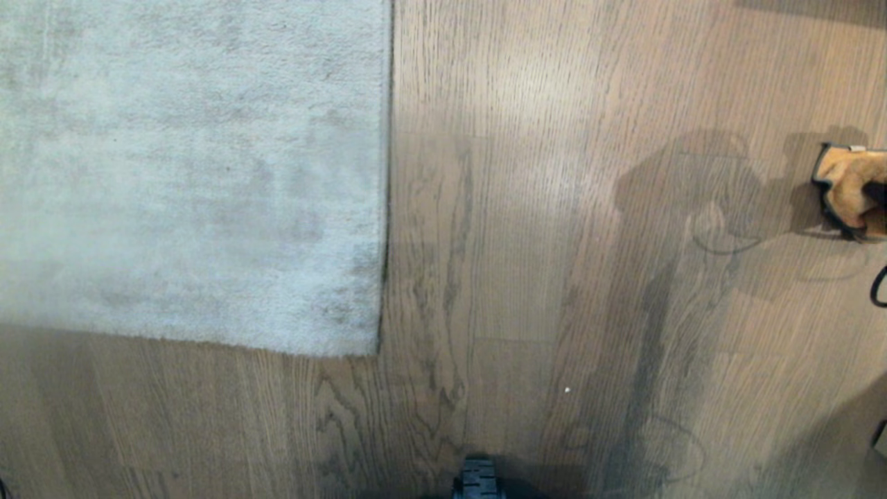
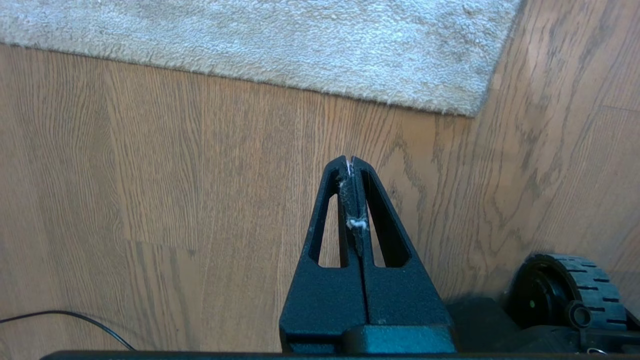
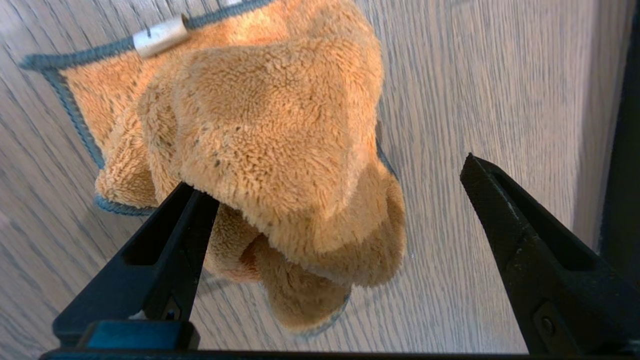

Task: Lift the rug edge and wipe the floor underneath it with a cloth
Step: Pick up the rag

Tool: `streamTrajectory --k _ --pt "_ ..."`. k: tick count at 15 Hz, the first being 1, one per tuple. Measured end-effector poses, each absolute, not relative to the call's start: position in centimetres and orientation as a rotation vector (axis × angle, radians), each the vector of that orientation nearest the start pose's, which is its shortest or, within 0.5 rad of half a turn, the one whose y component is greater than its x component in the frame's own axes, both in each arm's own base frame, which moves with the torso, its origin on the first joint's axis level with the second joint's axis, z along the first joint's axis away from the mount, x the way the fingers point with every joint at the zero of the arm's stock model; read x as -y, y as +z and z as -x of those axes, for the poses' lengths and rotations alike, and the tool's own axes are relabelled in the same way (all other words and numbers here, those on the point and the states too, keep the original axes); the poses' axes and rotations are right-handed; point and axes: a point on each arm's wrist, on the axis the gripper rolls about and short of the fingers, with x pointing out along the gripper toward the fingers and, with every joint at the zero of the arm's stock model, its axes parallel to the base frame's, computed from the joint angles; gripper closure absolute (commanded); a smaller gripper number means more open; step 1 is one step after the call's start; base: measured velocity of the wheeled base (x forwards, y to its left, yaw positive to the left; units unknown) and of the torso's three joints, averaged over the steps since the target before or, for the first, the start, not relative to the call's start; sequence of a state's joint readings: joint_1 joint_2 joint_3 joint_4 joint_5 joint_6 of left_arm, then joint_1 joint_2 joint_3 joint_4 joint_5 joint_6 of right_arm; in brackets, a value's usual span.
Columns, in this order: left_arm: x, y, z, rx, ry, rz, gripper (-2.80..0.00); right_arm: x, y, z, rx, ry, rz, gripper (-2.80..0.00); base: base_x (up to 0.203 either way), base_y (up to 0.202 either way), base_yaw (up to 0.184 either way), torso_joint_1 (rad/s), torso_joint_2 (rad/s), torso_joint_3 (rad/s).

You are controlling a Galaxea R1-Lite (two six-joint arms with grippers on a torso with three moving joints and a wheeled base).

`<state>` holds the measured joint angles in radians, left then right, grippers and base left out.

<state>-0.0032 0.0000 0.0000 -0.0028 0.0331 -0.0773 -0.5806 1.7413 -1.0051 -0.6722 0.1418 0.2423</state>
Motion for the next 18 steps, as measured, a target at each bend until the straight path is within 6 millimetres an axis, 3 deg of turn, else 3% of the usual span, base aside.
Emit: streamTrajectory --k 4,5,11,18 --pt "-0.1 7.6 2.3 0.004 0.029 0.077 0.00 18.0 22.5 -28.4 0.013 -0.405 -0.252 -2.80 0.000 0.000 0.000 0.000 0.00 0.000" --pt "-0.1 7.6 2.3 0.004 0.030 0.077 0.00 17.9 22.4 -28.5 0.010 -0.404 -0.252 0.00 0.000 0.000 0.000 0.000 0.00 0.000" --pt "-0.1 7.6 2.3 0.004 0.030 0.077 0.00 17.5 21.8 -28.9 -0.008 -0.389 -0.259 0.00 0.000 0.000 0.000 0.000 0.00 0.000" --pt "-0.1 7.6 2.3 0.003 0.030 0.077 0.00 15.5 21.6 -28.2 0.019 -0.344 -0.272 0.00 0.000 0.000 0.000 0.000 0.00 0.000"
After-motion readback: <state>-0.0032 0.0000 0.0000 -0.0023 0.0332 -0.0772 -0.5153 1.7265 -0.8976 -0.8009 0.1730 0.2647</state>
